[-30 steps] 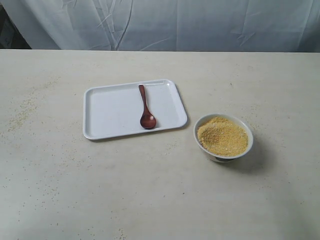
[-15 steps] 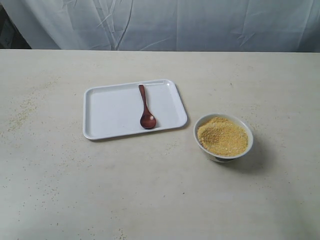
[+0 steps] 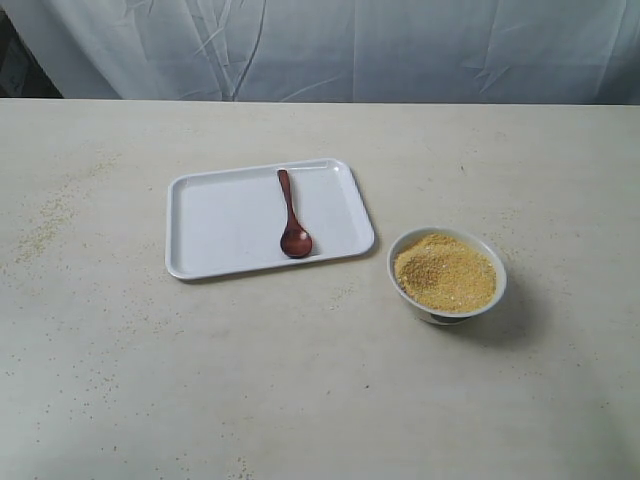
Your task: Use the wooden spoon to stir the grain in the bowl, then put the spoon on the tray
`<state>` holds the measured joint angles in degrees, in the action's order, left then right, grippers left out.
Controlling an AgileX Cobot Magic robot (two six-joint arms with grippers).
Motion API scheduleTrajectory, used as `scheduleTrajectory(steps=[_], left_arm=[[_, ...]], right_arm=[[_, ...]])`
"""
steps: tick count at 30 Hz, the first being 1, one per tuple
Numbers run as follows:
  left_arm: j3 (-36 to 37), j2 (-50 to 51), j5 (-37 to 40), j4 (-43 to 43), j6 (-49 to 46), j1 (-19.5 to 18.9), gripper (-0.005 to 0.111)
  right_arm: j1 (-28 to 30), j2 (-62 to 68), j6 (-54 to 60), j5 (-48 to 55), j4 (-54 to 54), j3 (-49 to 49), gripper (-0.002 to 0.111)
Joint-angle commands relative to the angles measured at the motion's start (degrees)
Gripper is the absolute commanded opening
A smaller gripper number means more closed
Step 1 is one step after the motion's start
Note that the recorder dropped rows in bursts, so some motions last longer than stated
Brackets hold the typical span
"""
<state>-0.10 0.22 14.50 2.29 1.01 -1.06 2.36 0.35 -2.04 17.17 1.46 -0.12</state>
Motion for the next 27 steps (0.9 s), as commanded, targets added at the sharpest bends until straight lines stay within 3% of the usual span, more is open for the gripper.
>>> scheduleTrajectory(steps=[1,27], left_arm=[[0.1,-0.2,-0.8,0.1,0.0,-0.2,0.0],[0.1,-0.2,-0.8,0.1,0.0,-0.2,0.0]], right_arm=[[0.3,-0.3,0.0,0.2,0.9,0.1,-0.001],[0.3,-0.3,-0.2,0.3,-0.9,0.1,-0.001]])
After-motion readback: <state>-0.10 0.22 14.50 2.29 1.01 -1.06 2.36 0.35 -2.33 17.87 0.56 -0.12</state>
